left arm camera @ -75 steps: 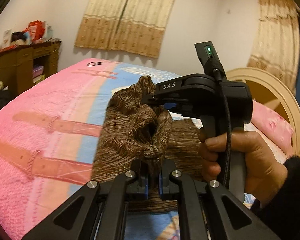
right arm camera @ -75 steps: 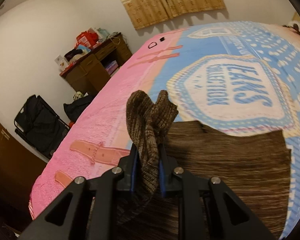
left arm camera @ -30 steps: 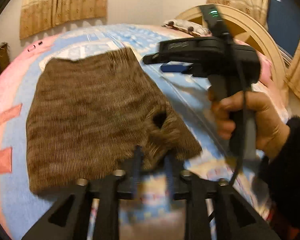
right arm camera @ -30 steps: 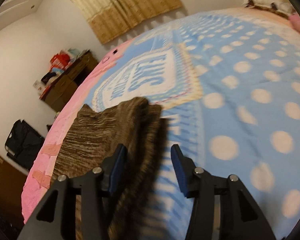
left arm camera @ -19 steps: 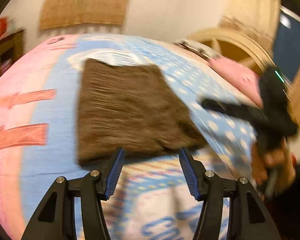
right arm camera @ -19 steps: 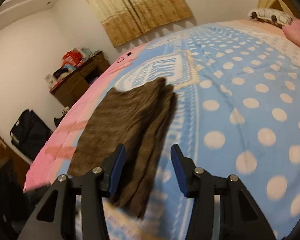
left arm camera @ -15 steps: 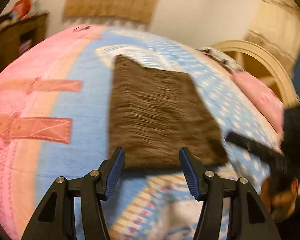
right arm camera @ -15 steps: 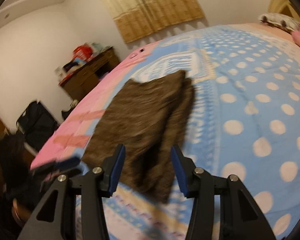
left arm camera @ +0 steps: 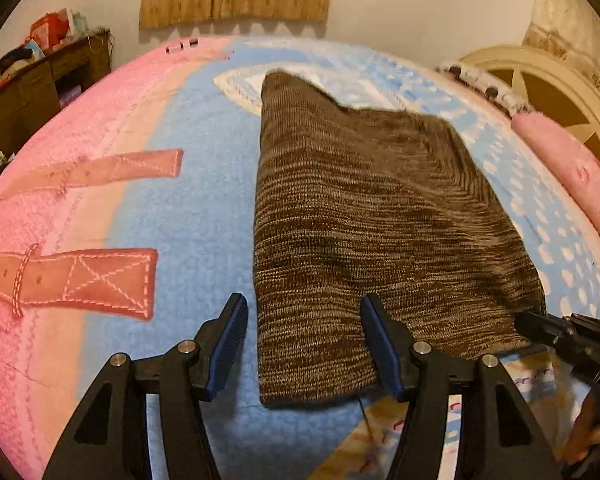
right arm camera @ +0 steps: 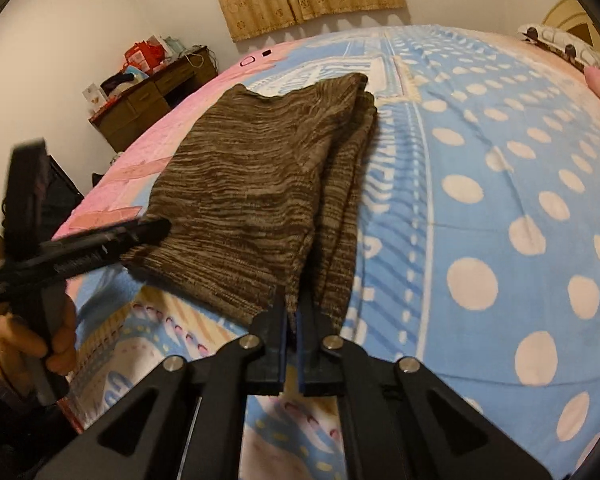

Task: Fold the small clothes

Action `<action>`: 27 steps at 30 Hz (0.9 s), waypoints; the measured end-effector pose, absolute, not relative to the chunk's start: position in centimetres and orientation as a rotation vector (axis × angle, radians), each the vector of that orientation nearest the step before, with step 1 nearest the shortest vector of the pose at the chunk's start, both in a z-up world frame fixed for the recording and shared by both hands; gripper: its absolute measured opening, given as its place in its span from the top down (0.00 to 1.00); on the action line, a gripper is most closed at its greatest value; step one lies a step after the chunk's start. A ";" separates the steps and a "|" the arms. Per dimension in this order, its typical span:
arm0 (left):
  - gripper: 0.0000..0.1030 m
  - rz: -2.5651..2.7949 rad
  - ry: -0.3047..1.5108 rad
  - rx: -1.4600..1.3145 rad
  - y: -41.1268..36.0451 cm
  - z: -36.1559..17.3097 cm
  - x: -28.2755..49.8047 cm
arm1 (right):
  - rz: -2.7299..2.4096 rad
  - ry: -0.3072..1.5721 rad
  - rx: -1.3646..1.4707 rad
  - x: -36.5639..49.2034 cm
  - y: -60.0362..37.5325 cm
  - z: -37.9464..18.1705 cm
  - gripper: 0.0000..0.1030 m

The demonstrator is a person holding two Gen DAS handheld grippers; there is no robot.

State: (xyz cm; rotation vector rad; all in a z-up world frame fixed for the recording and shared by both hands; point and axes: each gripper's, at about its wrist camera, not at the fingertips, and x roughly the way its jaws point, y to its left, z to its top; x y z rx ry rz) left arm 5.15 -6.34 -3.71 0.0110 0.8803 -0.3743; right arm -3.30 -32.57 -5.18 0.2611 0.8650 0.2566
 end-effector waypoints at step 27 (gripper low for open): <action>0.15 -0.362 0.852 0.045 -5.4 -3.9 5.2 | 0.173 0.798 0.238 2.9 -33.6 -3.6 0.95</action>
